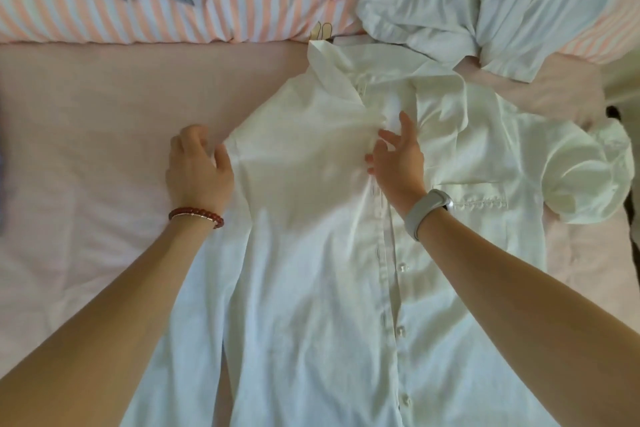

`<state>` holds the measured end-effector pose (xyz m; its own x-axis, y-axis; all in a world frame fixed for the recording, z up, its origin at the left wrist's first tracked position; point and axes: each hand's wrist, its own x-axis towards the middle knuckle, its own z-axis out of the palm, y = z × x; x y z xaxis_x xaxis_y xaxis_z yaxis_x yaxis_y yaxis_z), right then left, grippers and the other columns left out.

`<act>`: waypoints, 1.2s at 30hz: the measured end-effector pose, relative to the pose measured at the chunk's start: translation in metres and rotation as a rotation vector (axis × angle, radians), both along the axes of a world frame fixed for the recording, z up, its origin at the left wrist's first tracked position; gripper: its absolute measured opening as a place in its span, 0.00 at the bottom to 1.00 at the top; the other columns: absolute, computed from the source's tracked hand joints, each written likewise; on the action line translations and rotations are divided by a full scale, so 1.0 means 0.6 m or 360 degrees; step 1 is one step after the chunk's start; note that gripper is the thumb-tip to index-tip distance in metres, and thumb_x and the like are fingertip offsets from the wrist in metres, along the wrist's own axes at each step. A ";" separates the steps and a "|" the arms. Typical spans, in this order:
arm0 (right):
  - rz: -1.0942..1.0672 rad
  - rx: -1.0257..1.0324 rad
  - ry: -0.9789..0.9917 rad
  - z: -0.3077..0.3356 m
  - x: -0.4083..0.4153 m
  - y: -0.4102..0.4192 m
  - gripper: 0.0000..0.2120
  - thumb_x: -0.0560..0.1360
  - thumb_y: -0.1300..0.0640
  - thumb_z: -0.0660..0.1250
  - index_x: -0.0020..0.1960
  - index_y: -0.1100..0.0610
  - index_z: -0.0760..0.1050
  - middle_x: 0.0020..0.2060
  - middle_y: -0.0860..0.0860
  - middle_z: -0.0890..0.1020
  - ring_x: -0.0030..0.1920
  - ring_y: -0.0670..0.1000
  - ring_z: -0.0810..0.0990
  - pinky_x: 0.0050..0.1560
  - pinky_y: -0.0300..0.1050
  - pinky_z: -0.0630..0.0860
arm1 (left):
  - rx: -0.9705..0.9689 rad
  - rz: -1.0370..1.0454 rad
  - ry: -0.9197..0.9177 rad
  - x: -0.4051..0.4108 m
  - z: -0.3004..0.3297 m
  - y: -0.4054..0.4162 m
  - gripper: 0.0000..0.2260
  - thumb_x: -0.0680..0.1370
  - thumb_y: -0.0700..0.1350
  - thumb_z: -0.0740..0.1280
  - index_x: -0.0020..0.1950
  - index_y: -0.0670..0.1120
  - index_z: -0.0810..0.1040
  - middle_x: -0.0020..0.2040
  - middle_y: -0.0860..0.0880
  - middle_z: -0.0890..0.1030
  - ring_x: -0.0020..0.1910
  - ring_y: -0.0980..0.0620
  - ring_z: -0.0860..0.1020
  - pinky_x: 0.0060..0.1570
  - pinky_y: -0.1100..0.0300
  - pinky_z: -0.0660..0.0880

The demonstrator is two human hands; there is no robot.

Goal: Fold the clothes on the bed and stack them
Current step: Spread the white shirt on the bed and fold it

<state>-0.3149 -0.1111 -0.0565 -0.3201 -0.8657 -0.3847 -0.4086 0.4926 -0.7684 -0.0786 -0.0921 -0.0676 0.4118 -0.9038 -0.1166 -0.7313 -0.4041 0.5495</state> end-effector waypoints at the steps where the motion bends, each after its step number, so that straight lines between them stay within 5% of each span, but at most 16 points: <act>1: -0.0003 -0.0090 -0.0022 0.000 0.001 0.008 0.27 0.78 0.64 0.55 0.75 0.53 0.54 0.63 0.51 0.74 0.50 0.51 0.80 0.53 0.50 0.78 | -0.0005 -0.0046 -0.0059 -0.006 0.003 -0.003 0.20 0.76 0.43 0.63 0.67 0.40 0.67 0.64 0.40 0.71 0.62 0.40 0.69 0.56 0.47 0.67; 5: 0.0371 -0.0612 0.0303 0.011 0.010 0.079 0.23 0.75 0.69 0.55 0.70 0.61 0.64 0.64 0.57 0.70 0.56 0.49 0.75 0.52 0.29 0.71 | -0.0296 -0.0639 -0.0538 -0.051 0.018 0.002 0.23 0.73 0.47 0.62 0.68 0.44 0.69 0.68 0.41 0.69 0.67 0.40 0.67 0.62 0.43 0.62; 7: 0.0672 -0.0582 0.0504 0.004 0.015 0.119 0.22 0.75 0.67 0.57 0.69 0.63 0.66 0.66 0.60 0.69 0.64 0.56 0.72 0.59 0.38 0.70 | -0.0350 -0.1088 -0.0671 -0.077 0.005 0.011 0.22 0.74 0.48 0.62 0.68 0.46 0.71 0.68 0.41 0.70 0.67 0.40 0.68 0.63 0.41 0.63; 9: 0.1082 -0.0319 0.0809 -0.011 0.013 0.145 0.22 0.78 0.62 0.56 0.72 0.63 0.62 0.71 0.62 0.63 0.72 0.60 0.60 0.71 0.51 0.60 | -0.0015 -0.1318 -0.0644 -0.090 -0.017 0.018 0.26 0.75 0.52 0.63 0.72 0.50 0.65 0.74 0.41 0.62 0.72 0.39 0.60 0.67 0.41 0.57; 11: 0.1411 -0.0056 0.1092 -0.030 0.004 0.156 0.25 0.81 0.54 0.50 0.76 0.59 0.50 0.76 0.57 0.49 0.76 0.57 0.44 0.75 0.51 0.40 | 0.0389 -0.1291 -0.0609 -0.084 -0.046 0.014 0.31 0.76 0.60 0.59 0.76 0.55 0.52 0.77 0.43 0.47 0.75 0.41 0.47 0.71 0.43 0.47; 13: 0.1507 0.0004 0.1180 -0.041 -0.004 0.149 0.26 0.81 0.51 0.46 0.76 0.56 0.43 0.76 0.54 0.43 0.75 0.54 0.38 0.73 0.50 0.34 | 0.0533 -0.1266 -0.0630 -0.076 -0.063 0.000 0.33 0.75 0.64 0.56 0.76 0.58 0.46 0.77 0.45 0.41 0.75 0.43 0.41 0.71 0.45 0.43; 17: 0.1489 -0.0062 0.1077 -0.031 -0.006 0.133 0.26 0.80 0.55 0.52 0.76 0.57 0.51 0.76 0.56 0.49 0.76 0.56 0.44 0.74 0.49 0.39 | 0.0561 -0.1274 -0.0581 -0.088 -0.042 -0.011 0.31 0.77 0.59 0.58 0.76 0.55 0.50 0.77 0.44 0.44 0.75 0.42 0.42 0.71 0.44 0.44; 23: 0.1160 -0.0436 0.0928 0.013 -0.006 0.191 0.22 0.72 0.67 0.64 0.66 0.64 0.71 0.67 0.63 0.70 0.70 0.64 0.65 0.70 0.59 0.60 | 0.0009 -0.0758 -0.0248 -0.084 0.029 0.091 0.23 0.74 0.42 0.67 0.69 0.43 0.69 0.73 0.38 0.61 0.74 0.38 0.56 0.69 0.38 0.52; 27: 0.1323 -0.0524 0.0798 0.024 0.019 0.298 0.19 0.70 0.67 0.65 0.61 0.64 0.75 0.63 0.61 0.74 0.66 0.63 0.70 0.67 0.59 0.64 | 0.0335 -0.0223 -0.0118 -0.036 0.037 0.224 0.34 0.72 0.46 0.71 0.74 0.42 0.60 0.74 0.37 0.58 0.73 0.38 0.56 0.68 0.40 0.54; 30: 0.1441 -0.0464 0.0738 0.020 0.051 0.373 0.21 0.67 0.65 0.68 0.60 0.62 0.77 0.61 0.59 0.77 0.63 0.61 0.74 0.64 0.59 0.69 | 0.0705 0.0120 -0.0005 0.015 0.038 0.308 0.36 0.71 0.51 0.72 0.73 0.43 0.60 0.70 0.41 0.65 0.70 0.41 0.61 0.65 0.43 0.61; 33: 0.1454 -0.0290 0.0804 0.014 0.078 0.419 0.22 0.63 0.62 0.72 0.58 0.59 0.78 0.59 0.56 0.79 0.59 0.58 0.77 0.61 0.57 0.72 | 0.0862 0.0184 0.0252 0.071 0.036 0.364 0.20 0.72 0.51 0.71 0.61 0.45 0.73 0.56 0.47 0.77 0.58 0.45 0.72 0.53 0.51 0.71; 36: 0.1382 -0.0082 0.0844 0.011 0.095 0.434 0.22 0.63 0.62 0.73 0.57 0.57 0.78 0.59 0.54 0.79 0.59 0.58 0.77 0.59 0.53 0.73 | 0.0869 0.0215 0.0684 0.116 0.047 0.376 0.03 0.76 0.44 0.68 0.44 0.46 0.76 0.38 0.51 0.78 0.42 0.48 0.76 0.36 0.61 0.69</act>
<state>-0.2581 0.1495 -0.0501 0.3085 -0.8916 -0.3315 -0.9031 -0.1651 -0.3964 -0.0090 0.1336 -0.0394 0.3320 -0.6137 -0.7163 -0.4189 -0.7763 0.4710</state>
